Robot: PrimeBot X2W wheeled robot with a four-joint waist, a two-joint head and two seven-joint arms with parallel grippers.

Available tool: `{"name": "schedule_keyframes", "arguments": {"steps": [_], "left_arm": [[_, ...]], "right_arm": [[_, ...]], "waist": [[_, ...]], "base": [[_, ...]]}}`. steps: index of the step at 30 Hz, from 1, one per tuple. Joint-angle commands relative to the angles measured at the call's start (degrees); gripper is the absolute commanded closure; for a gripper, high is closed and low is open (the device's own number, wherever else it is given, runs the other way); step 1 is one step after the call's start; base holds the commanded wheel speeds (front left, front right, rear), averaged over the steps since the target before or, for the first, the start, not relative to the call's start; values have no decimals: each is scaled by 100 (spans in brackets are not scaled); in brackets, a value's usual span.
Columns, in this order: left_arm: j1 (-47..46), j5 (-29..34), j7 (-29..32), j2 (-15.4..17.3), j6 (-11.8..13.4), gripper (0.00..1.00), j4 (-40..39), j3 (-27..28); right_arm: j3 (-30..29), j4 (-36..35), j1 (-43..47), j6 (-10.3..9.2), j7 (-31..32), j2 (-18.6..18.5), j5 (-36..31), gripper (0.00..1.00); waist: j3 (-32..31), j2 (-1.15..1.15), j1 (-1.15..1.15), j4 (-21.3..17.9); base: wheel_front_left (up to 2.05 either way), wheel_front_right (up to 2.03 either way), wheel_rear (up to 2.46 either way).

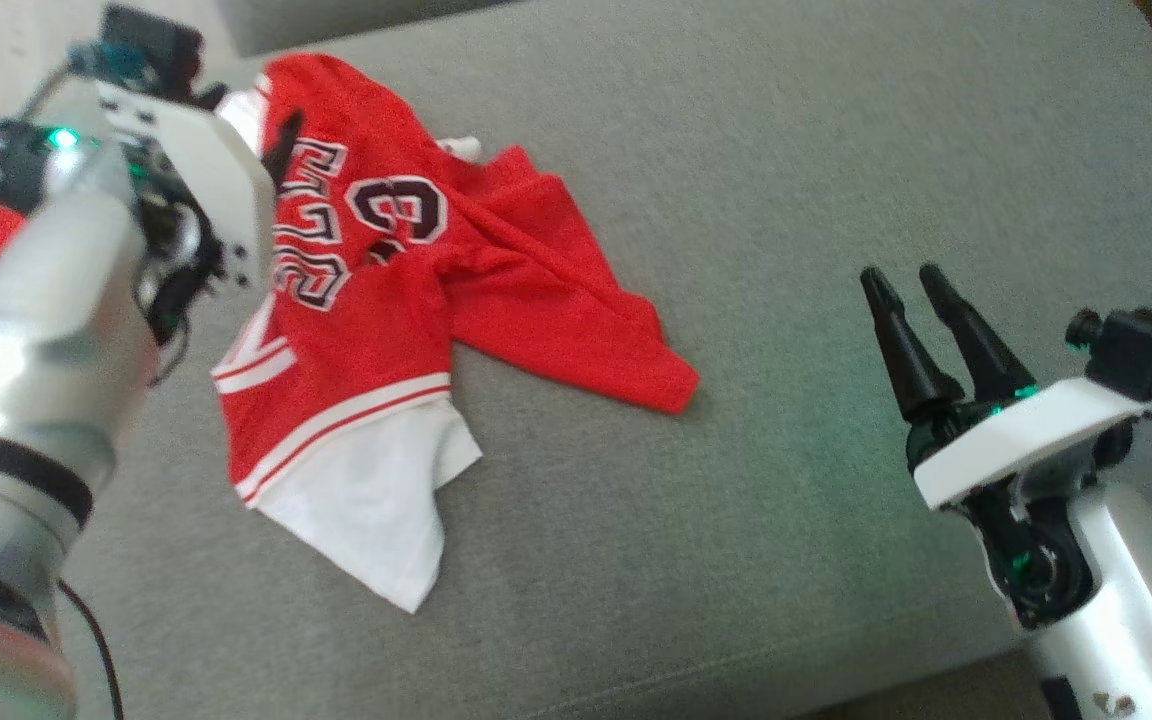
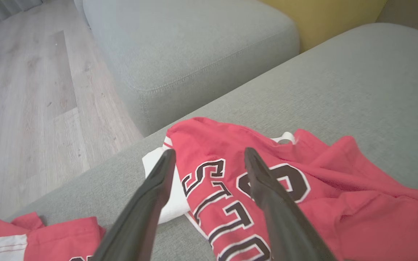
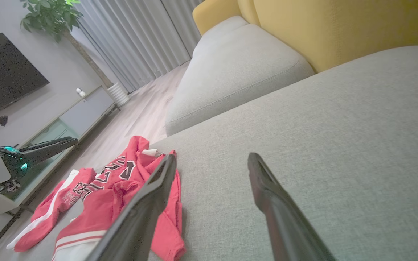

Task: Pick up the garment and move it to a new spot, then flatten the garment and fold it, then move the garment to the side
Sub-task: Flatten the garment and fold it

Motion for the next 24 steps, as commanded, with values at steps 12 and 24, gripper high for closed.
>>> {"name": "schedule_keyframes", "arguments": {"steps": [12,24], "left_arm": [[1121,-397,-1560,564,578,0,-1544,589],[4654,662,-1676,617,2683,0,-5758,2755]], "right_arm": [[-313,-31,568,39,-35,221,-233,0],[-796,21,978,39,-356,583,-704,0]], "waist": [[-914,0,0,803],[-1015,0,0,1004]], "base": [[0,0,0],[0,0,0]]}}
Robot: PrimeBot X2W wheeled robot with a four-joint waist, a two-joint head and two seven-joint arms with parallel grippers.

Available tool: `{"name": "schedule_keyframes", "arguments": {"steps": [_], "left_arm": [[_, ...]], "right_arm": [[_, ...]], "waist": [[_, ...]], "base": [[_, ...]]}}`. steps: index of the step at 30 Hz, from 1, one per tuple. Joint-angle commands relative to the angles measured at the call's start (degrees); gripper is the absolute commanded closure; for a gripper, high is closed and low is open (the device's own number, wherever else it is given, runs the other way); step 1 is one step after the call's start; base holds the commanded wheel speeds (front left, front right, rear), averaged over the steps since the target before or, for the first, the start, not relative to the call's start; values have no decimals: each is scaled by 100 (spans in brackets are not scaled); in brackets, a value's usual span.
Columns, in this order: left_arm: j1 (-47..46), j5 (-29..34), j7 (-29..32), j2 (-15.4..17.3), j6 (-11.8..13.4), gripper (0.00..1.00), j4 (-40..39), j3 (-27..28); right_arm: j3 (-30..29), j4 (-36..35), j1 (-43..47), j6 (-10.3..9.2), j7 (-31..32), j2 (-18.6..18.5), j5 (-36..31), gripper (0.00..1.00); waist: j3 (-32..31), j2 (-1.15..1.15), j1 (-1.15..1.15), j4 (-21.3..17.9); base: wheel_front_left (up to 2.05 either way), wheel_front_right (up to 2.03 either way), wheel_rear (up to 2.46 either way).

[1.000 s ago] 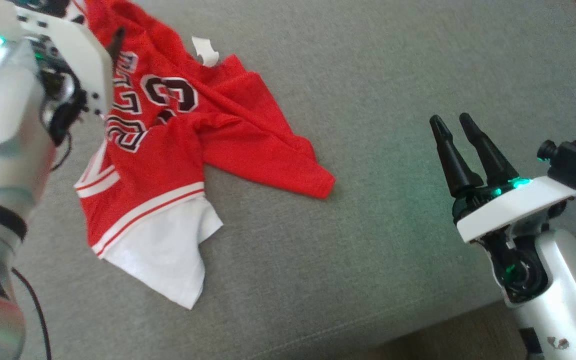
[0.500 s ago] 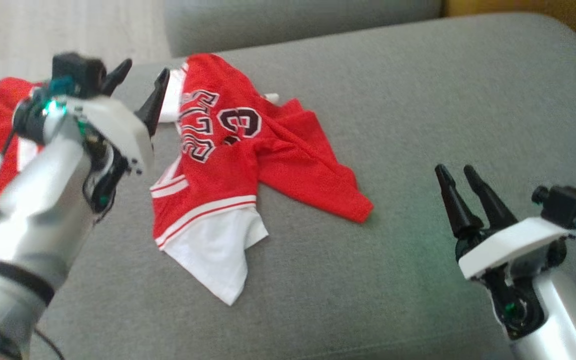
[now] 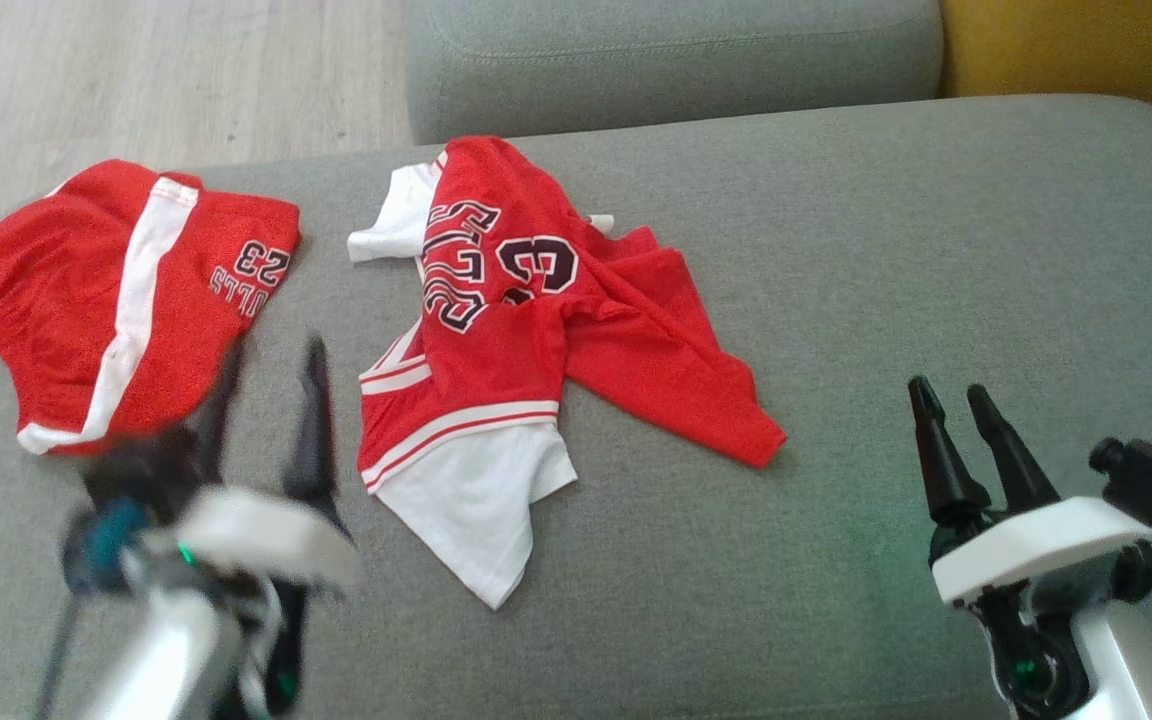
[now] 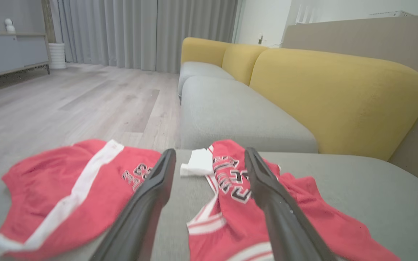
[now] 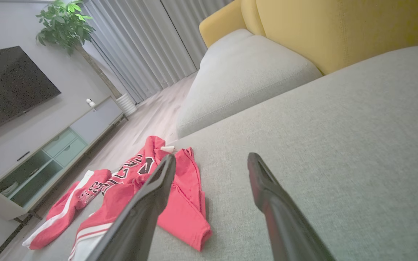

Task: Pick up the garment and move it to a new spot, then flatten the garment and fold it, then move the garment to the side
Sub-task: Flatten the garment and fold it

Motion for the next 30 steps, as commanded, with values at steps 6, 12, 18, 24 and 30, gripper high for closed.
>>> {"name": "schedule_keyframes", "arguments": {"steps": [6,12,18,24,30], "left_arm": [[792,733,-68,-570,-160,0,-796,672],[904,1035,-68,-858,-420,0,-755,880],[931,1226,-68,-1249,-751,0,-540,1030],[939,1401,-68,-1485,-968,0,-375,1219],[1009,1568,-69,-1674,-1155,0,-266,1447]], "right_arm": [[-45,-162,-38,39,265,-61,-132,0],[48,128,-360,39,960,-175,123,0],[-43,1009,-1046,39,2083,-24,705,0],[70,1475,-1251,39,2701,42,821,0],[158,1534,-1210,39,2810,60,858,0]], "waist": [[91,0,0,150],[228,0,0,250],[340,0,0,466],[355,0,0,700],[372,0,0,834]], "base": [[0,0,0],[0,0,0],[0,0,0],[0,0,0],[0,0,0]]}}
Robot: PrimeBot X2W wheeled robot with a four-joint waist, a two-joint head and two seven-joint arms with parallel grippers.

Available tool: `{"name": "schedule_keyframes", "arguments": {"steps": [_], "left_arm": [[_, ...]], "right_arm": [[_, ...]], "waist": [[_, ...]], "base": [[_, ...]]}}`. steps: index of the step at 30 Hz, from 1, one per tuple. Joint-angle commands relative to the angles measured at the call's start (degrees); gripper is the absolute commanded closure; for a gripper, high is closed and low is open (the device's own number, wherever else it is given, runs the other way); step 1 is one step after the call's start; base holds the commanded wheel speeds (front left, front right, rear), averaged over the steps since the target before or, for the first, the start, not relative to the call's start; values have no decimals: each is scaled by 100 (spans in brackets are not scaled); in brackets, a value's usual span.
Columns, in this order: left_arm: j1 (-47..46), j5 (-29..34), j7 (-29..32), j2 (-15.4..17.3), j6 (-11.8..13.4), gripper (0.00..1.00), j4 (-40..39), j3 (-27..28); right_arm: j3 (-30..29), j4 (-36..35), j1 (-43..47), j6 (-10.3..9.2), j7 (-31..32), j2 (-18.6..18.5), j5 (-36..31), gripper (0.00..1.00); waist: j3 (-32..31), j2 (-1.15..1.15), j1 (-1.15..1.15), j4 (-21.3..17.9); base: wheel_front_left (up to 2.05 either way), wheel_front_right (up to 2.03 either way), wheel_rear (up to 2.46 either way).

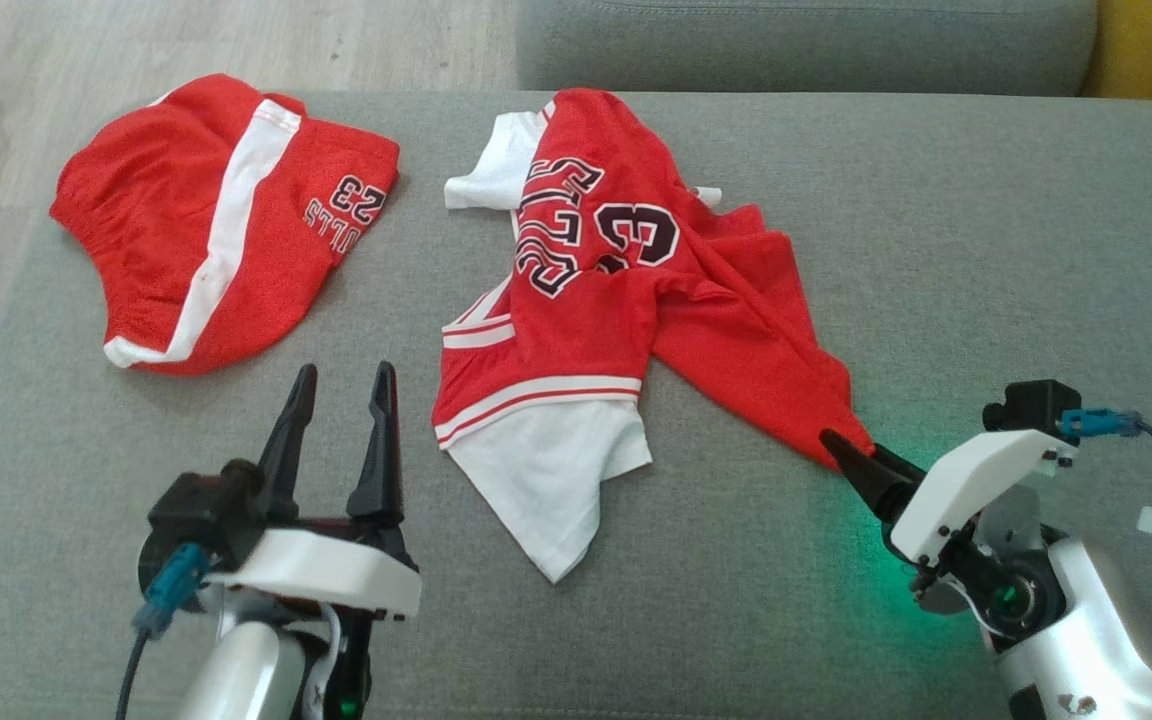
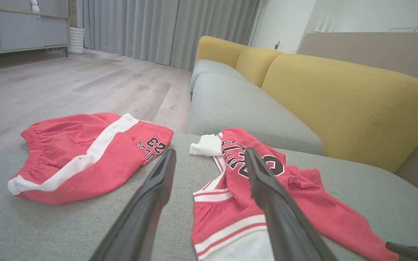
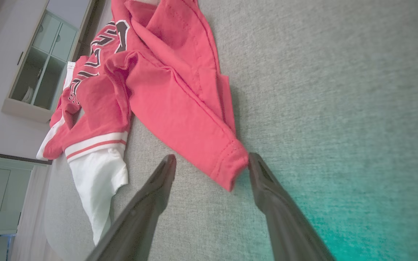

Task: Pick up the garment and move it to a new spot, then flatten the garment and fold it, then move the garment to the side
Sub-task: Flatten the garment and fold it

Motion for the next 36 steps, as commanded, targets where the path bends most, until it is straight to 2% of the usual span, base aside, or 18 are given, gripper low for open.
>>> {"name": "schedule_keyframes", "arguments": {"steps": [1,3,5,6,13,17,19,23,27,31,36], "left_arm": [[-126,70,-70,-15,-34,0,-155,239],[-119,117,-70,-63,-93,0,-129,298],[-111,160,-70,-103,-144,0,-99,357],[-107,180,-70,-122,-168,0,-85,384],[-58,285,-70,-236,-299,0,14,561],[-56,335,-70,-291,-365,0,37,624],[-62,355,-70,-314,-397,0,48,651],[-112,388,-70,-356,-480,0,114,651],[-139,417,-70,-395,-538,0,185,631],[-94,422,-70,-418,-552,0,214,706],[-37,448,-70,-438,-566,0,195,798]], "right_arm": [[125,-183,-139,39,-20,-17,40,8],[135,-187,-128,39,-69,-37,-3,34],[123,-221,-119,39,-166,-30,-7,75],[118,-236,-113,39,-213,-28,-12,100],[125,-463,-136,39,-568,-192,-156,100],[131,-738,-339,39,-918,-569,-482,100],[271,-898,-557,39,-1132,-886,-799,100],[1161,-1143,-1055,39,-1572,-1665,-1332,100],[2088,-1159,-1223,39,-1967,-2390,-1553,100],[2967,-1183,-958,39,-1844,-2996,-1465,100],[3764,-1520,-654,39,-1625,-3458,-1168,100]], "waist": [[9,0,0,18],[19,0,0,35],[24,0,0,41],[22,0,0,40],[-11,0,0,-36],[9,0,0,-82],[35,0,0,-97],[107,0,0,-85],[126,0,0,24],[110,0,0,87],[94,0,0,51]], "base": [[0,0,0],[0,0,0],[0,0,0],[0,0,0],[0,0,0],[0,0,0],[0,0,0],[0,0,0],[0,0,0],[0,0,0],[0,0,0]]}}
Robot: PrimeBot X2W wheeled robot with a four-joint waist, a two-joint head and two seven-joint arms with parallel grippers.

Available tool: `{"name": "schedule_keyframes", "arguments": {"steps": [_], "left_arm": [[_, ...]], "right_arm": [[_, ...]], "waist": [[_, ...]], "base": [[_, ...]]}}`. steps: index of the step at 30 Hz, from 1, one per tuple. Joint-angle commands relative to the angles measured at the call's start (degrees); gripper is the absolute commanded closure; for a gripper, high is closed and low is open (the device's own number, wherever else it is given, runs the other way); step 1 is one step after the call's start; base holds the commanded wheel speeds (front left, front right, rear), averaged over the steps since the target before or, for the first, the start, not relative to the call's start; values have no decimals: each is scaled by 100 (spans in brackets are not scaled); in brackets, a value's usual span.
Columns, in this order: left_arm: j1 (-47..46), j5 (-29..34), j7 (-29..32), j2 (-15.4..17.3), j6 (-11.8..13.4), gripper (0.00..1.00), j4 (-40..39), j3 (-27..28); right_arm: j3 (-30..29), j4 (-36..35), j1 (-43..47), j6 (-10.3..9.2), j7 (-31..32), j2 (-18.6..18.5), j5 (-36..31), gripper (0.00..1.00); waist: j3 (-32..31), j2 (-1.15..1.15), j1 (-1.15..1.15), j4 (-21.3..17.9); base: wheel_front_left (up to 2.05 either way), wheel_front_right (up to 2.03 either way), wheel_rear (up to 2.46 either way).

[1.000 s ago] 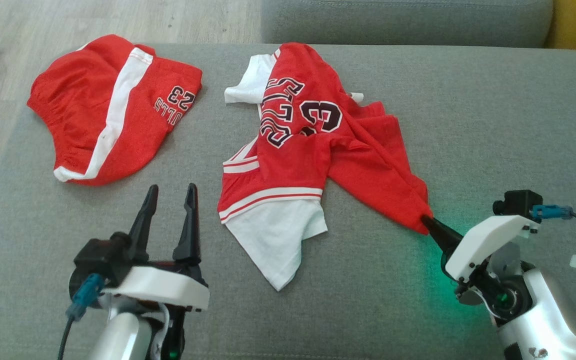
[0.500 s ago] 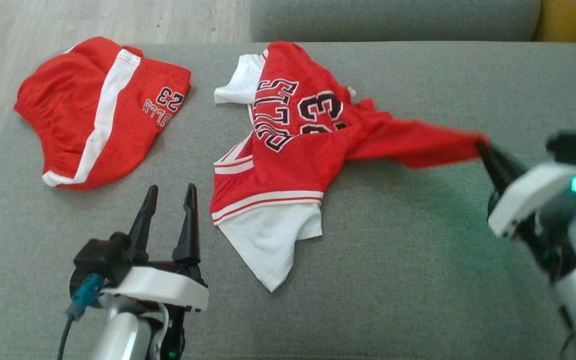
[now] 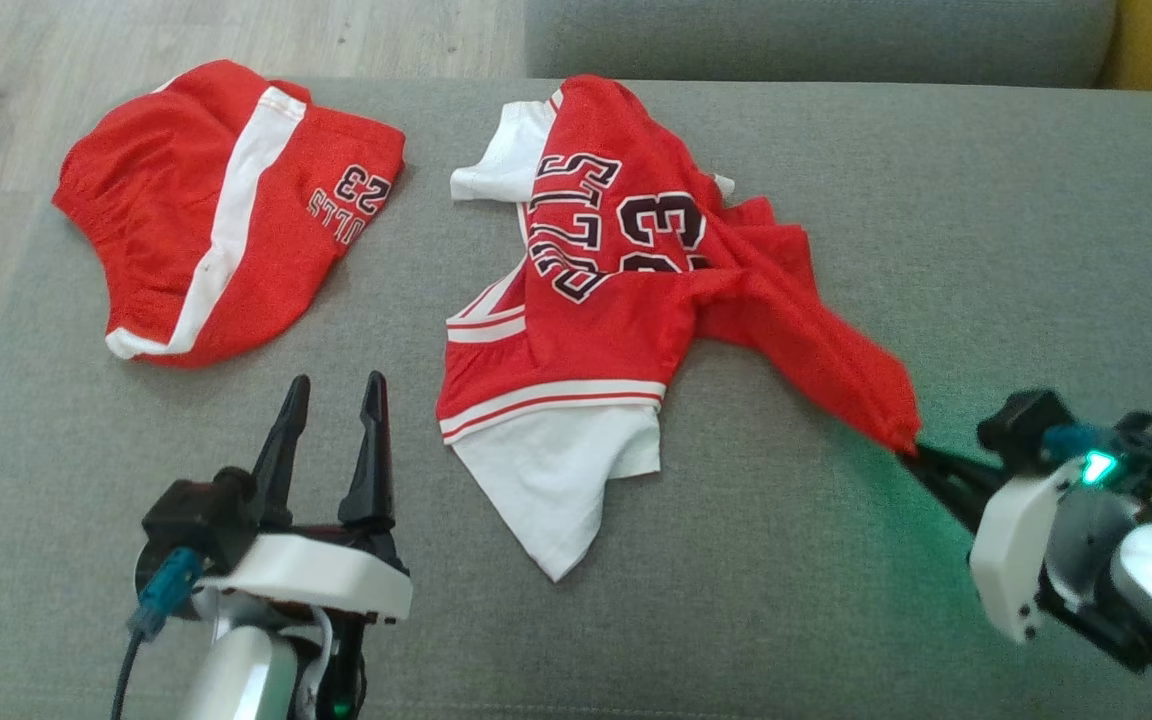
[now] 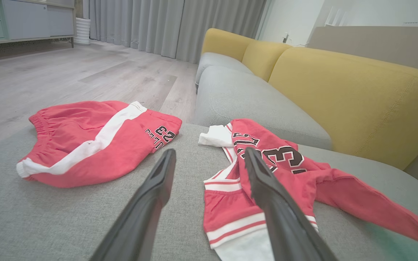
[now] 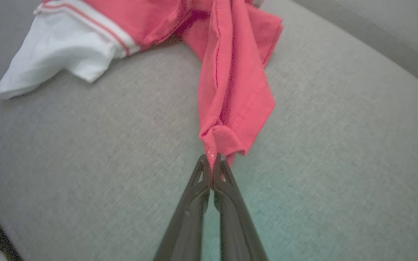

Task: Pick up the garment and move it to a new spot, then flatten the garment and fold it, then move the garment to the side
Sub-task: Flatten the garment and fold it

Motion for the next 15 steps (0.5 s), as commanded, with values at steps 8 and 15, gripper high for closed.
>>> {"name": "schedule_keyframes", "arguments": {"steps": [8,15], "left_arm": [[-56,79,-70,-26,-59,0,-184,316],[-103,95,-70,-43,-98,0,-174,315]], "right_arm": [[997,-658,13,39,685,-797,-124,100],[1994,-658,-785,39,1243,-1351,-947,100]], "waist": [[-38,0,0,-144],[-3,0,0,-170]], "base": [[0,0,0],[0,0,0]]}}
